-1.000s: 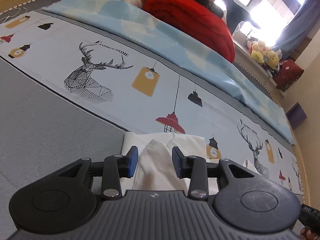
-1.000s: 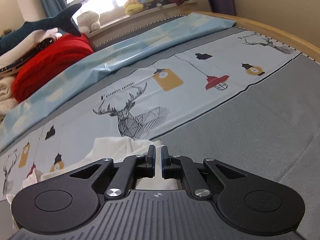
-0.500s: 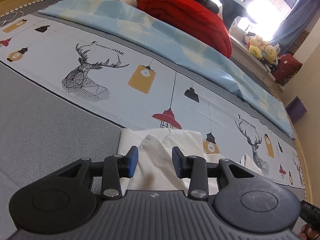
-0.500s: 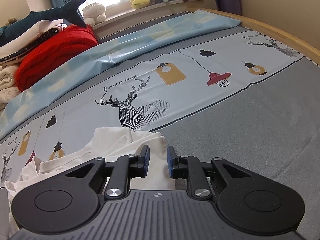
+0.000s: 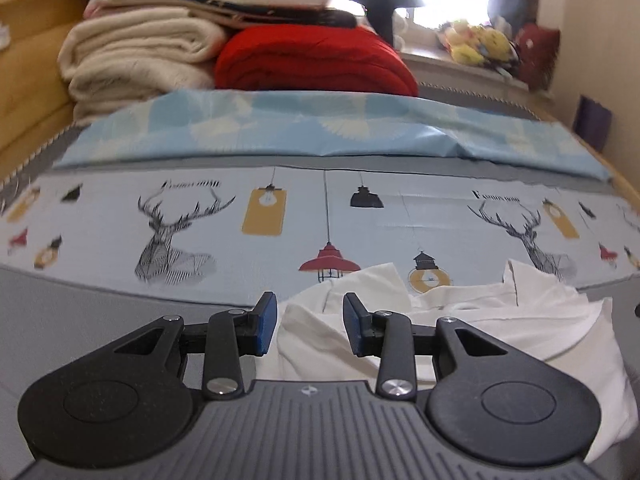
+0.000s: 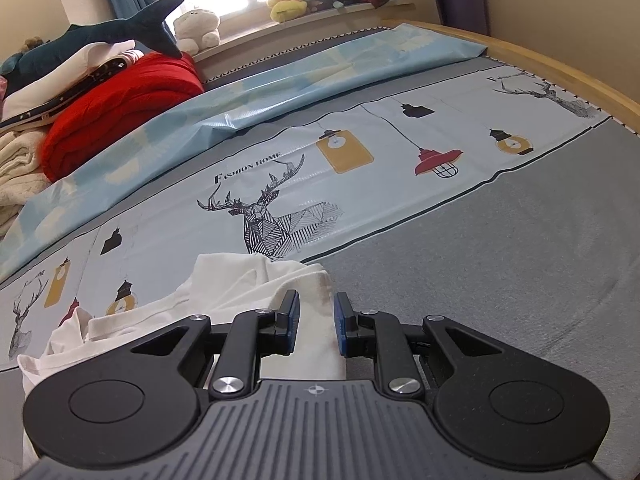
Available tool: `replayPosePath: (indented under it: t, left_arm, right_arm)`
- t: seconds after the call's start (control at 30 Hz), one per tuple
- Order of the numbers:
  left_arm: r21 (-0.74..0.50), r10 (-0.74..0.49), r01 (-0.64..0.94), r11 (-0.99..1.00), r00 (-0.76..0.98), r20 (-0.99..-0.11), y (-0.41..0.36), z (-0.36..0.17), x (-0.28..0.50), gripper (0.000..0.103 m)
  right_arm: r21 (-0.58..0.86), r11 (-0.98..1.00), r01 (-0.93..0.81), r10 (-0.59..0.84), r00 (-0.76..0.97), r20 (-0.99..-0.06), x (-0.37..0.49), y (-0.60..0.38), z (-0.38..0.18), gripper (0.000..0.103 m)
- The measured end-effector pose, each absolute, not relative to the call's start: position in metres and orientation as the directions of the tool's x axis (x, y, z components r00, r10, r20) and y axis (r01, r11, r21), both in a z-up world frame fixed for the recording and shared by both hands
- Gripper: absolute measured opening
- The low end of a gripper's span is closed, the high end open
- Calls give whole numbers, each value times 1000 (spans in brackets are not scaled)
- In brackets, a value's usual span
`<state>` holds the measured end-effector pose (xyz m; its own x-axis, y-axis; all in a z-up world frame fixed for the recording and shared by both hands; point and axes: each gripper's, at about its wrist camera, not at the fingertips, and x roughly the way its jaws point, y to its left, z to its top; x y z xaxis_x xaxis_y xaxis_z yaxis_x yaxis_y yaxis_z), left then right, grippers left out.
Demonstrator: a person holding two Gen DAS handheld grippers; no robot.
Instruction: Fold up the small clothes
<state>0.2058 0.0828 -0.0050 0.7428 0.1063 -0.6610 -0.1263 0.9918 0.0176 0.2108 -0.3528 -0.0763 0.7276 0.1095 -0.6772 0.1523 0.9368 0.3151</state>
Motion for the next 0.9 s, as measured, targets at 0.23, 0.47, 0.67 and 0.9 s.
replayPosePath:
  t: [0.23, 0.47, 0.67, 0.9]
  left_arm:
    - [140, 121, -42, 989, 772, -624, 78, -18, 202, 40]
    - [111, 100, -35, 993, 744, -661, 85, -31, 200, 38]
    - [-56, 39, -112, 992, 705, -708, 129, -38, 204, 29]
    - [-194, -34, -210, 958, 591, -806, 171, -72, 213, 28]
  right_arm:
    - [309, 939, 149, 107, 730, -675, 204, -358, -74, 19]
    - [304, 936, 175, 88, 722, -686, 206, -360, -77, 20]
    - [299, 940, 163, 89, 730, -678, 206, -355, -76, 19]
    - [323, 930, 177, 111, 700, -705, 213, -365, -83, 19]
